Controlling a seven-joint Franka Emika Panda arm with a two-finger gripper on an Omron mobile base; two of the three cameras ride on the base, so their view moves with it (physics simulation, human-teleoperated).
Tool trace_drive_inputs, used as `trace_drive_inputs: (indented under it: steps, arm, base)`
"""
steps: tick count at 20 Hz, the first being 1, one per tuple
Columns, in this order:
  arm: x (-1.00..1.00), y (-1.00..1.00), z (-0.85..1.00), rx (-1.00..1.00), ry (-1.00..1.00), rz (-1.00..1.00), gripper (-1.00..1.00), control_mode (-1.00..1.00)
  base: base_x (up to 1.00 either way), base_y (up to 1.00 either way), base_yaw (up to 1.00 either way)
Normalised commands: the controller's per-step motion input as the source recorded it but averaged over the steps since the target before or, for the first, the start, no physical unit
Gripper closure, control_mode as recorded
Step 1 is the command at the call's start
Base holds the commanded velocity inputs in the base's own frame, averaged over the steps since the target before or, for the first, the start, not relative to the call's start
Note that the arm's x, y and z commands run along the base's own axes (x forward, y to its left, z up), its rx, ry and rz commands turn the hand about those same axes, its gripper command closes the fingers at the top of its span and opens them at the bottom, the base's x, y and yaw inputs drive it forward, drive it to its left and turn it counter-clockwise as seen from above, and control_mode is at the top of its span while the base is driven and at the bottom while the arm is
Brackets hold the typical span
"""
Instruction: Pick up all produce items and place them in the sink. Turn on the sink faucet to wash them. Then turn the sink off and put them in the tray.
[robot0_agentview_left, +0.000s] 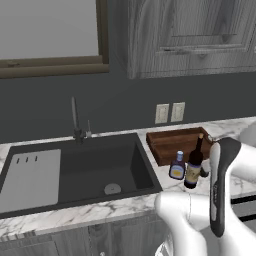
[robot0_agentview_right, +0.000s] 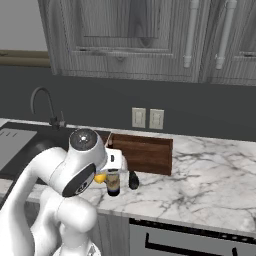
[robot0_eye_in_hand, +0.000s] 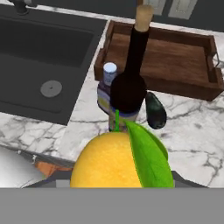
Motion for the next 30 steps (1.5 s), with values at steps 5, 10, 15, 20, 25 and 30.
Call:
trace_drive_inputs:
  steps: [5,10,15,20,25,30]
  arm:
    - [0.04,0.76,0.01,-0.07,0.0,0.11,1.0,-1.0]
    - [0.09,0.83,0.0,-0.07,0.01,0.09,1.0,-1.0]
    - [0.19,0.7,0.0,-0.05,0.0,0.06,1.0,-1.0]
    - [0.28,0.3,-0.19,0.0,0.0,0.01,1.0,-1.0]
    - [0.3,0.02,-0.28,0.0,0.05,0.03,1.0,-1.0]
    - [0.65,0.33,-0.28,-0.01,0.07,0.03,1.0,-1.0]
  base:
    - [0.0,0.0,0.0]
    - [0.0,0.0,0.0]
    - [0.0,0.0,0.0]
    - [0.0,0.0,0.0]
    - [0.0,0.0,0.0]
    - [0.0,0.0,0.0]
